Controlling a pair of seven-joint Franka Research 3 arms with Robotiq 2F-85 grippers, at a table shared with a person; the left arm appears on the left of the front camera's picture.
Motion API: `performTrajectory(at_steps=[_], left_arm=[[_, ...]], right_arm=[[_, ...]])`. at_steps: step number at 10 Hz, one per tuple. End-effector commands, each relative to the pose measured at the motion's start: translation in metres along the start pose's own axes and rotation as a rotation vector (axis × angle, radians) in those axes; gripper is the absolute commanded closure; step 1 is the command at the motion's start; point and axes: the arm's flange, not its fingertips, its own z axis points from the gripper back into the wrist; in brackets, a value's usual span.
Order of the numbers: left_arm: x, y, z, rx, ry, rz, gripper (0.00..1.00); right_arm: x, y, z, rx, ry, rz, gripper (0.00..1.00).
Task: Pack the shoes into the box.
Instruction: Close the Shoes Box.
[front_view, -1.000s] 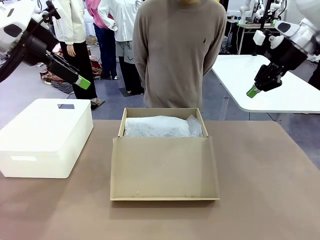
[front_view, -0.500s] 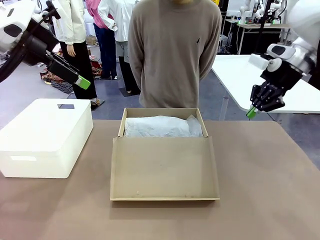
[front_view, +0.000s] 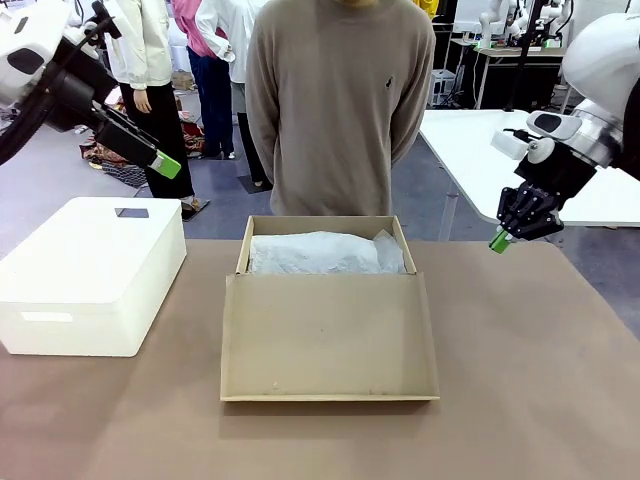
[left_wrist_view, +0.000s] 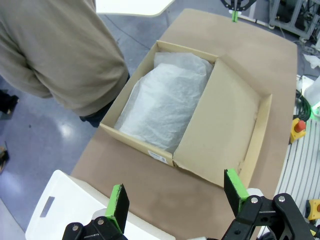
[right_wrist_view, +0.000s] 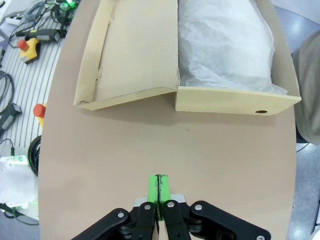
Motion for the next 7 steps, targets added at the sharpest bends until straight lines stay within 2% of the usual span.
performTrajectory(at_steps=[1, 4, 5, 7], left_arm=[[0.000, 0.000, 0.000, -0.017, -0.011, -0.003, 0.00], [0.000, 0.000, 0.000, -0.017, -0.011, -0.003, 0.00], [0.000, 0.000, 0.000, -0.017, -0.011, -0.003, 0.00], [0.000, 0.000, 0.000, -0.017, -0.011, -0.003, 0.00]], right_arm=[[0.000, 0.001, -0.001, 0.014, -0.007, 0.016, 1.00], [0.001, 0.001, -0.002, 0.009, -0.002, 0.003, 1.00], [-0.001, -0.007, -0.002, 0.028, -0.062, 0.015, 1.00], [-0.016, -0.024, -0.020, 0.057, -0.175, -0.045, 1.00]])
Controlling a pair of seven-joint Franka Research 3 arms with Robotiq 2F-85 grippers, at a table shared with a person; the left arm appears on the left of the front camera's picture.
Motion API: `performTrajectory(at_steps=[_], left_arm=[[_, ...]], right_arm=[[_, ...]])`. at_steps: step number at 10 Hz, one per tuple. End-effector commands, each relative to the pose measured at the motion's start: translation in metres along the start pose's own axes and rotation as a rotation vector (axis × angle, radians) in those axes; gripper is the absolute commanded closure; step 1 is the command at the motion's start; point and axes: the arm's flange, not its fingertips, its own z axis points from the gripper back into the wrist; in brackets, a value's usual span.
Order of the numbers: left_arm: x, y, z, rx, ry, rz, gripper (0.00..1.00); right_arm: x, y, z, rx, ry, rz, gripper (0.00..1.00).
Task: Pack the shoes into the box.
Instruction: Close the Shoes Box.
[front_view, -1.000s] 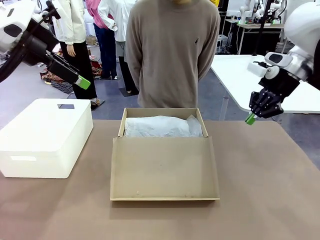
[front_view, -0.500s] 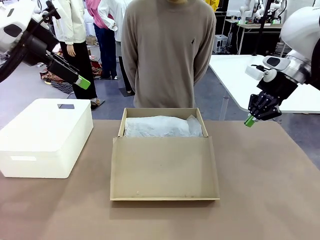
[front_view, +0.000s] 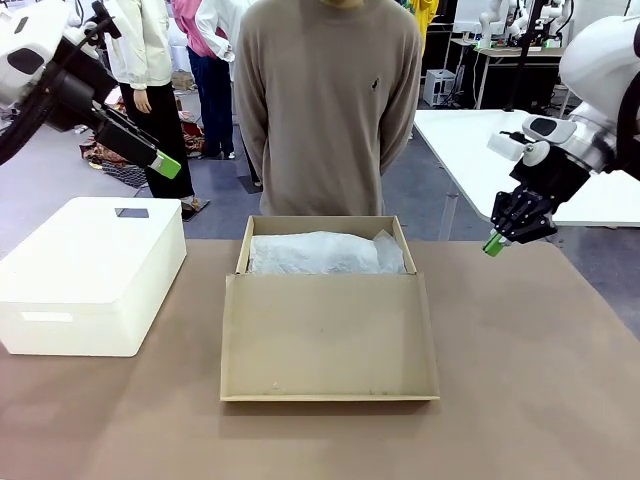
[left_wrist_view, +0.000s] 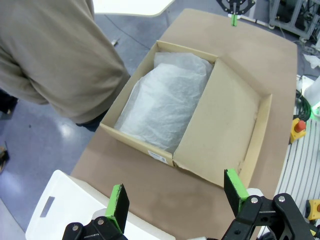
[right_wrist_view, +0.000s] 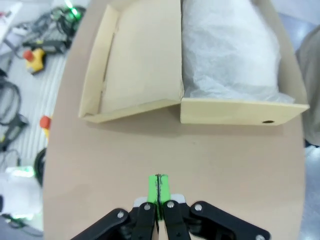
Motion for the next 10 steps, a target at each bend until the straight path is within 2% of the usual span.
performTrajectory(at_steps=[1, 5, 7, 10], left_arm=[[0.000, 0.000, 0.000, -0.017, -0.011, -0.003, 0.00], [0.000, 0.000, 0.000, -0.017, -0.011, -0.003, 0.00], [0.000, 0.000, 0.000, -0.017, -0.011, -0.003, 0.00], [0.000, 0.000, 0.000, -0.017, -0.011, -0.003, 0.00]], right_arm=[[-0.017, -0.021, -0.011, 0.033, -0.120, -0.016, 1.00], [-0.040, -0.027, -0.047, 0.051, -0.169, 0.045, 1.00], [-0.044, -0.025, -0.064, 0.060, -0.222, 0.055, 1.00], [-0.044, -0.019, -0.094, 0.110, -0.242, 0.105, 1.00]])
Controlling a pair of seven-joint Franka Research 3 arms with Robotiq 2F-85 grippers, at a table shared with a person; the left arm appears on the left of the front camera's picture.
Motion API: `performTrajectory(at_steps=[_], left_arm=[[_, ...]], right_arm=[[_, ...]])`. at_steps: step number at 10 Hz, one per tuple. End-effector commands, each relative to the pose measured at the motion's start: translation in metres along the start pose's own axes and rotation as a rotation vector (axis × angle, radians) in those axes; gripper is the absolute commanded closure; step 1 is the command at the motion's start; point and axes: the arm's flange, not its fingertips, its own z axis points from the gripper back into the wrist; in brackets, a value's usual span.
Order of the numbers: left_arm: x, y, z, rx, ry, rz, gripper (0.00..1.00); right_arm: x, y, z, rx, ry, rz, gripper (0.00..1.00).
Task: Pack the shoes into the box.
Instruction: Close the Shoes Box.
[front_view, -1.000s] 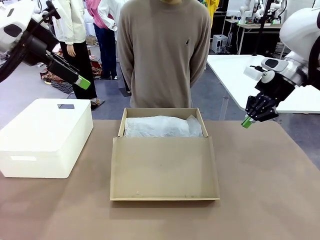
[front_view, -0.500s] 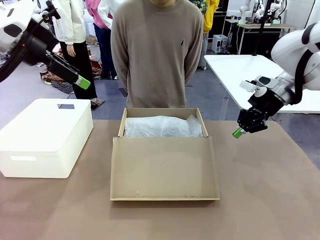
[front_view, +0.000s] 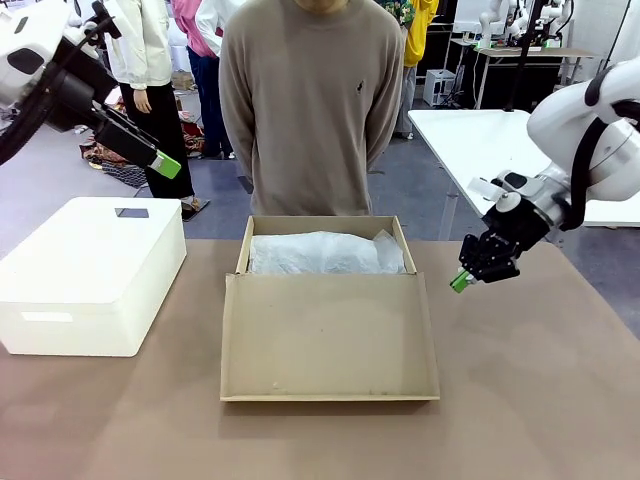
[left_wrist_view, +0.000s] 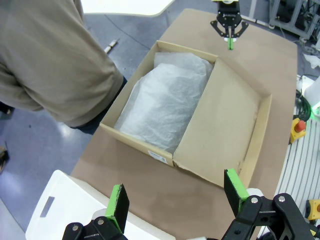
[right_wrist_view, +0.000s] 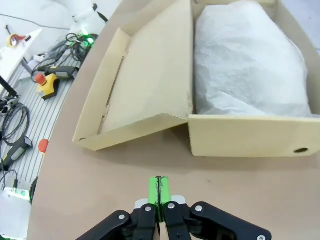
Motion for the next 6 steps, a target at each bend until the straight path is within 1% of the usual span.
performTrajectory(at_steps=[1, 3, 5, 6], left_arm=[[0.000, 0.000, 0.000, -0.017, -0.011, -0.003, 0.00], [0.000, 0.000, 0.000, -0.017, -0.011, -0.003, 0.00], [0.000, 0.000, 0.000, -0.017, -0.011, -0.003, 0.00], [0.000, 0.000, 0.000, -0.017, -0.011, -0.003, 0.00]], right_arm=[[-0.007, 0.005, -0.017, 0.013, -0.029, 0.082, 1.00], [-0.009, 0.006, -0.031, 0.043, -0.024, 0.095, 1.00], [-0.004, 0.008, -0.034, 0.037, 0.027, 0.085, 1.00], [-0.002, 0.004, -0.031, 0.063, -0.010, 0.035, 1.00]])
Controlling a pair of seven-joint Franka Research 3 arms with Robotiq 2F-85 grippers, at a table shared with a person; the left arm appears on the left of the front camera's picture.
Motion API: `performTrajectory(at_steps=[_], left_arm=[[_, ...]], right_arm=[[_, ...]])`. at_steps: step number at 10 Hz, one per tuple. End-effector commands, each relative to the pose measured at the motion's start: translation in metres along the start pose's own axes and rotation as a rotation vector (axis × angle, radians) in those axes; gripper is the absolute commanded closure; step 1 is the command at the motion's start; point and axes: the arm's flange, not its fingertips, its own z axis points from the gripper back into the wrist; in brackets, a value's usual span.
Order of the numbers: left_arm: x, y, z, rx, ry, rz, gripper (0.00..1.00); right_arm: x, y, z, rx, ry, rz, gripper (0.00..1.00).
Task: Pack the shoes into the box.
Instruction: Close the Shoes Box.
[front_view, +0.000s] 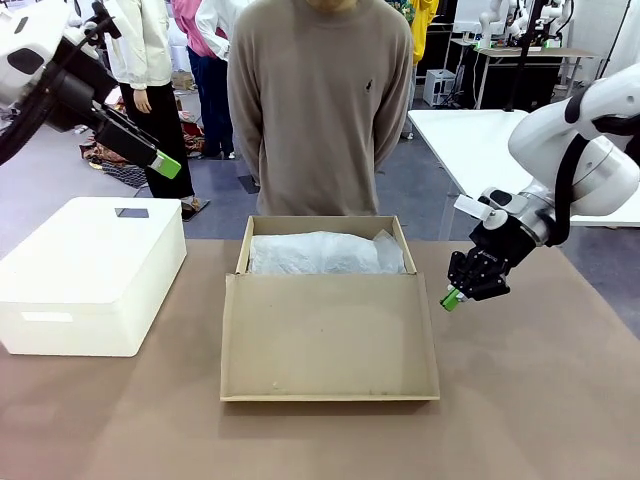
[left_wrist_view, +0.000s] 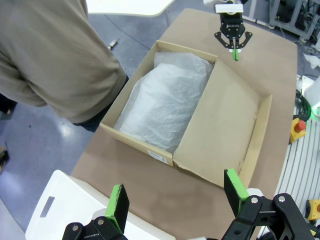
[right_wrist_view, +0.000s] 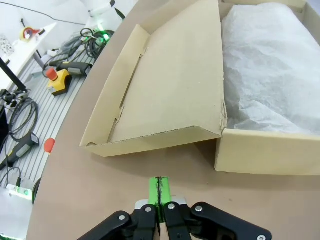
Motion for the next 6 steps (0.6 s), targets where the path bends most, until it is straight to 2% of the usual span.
performTrajectory(at_steps=[1, 3, 6], left_arm=[[0.000, 0.000, 0.000, -0.017, -0.011, -0.003, 0.00], [0.000, 0.000, 0.000, -0.017, -0.011, -0.003, 0.00], [0.000, 0.000, 0.000, -0.017, -0.011, -0.003, 0.00]], right_arm=[[-0.001, 0.000, 0.002, -0.005, -0.004, 0.000, 1.00], [0.000, 0.000, 0.000, 0.000, -0.001, -0.001, 1.00], [-0.006, -0.005, -0.014, -0.001, -0.060, 0.009, 1.00]])
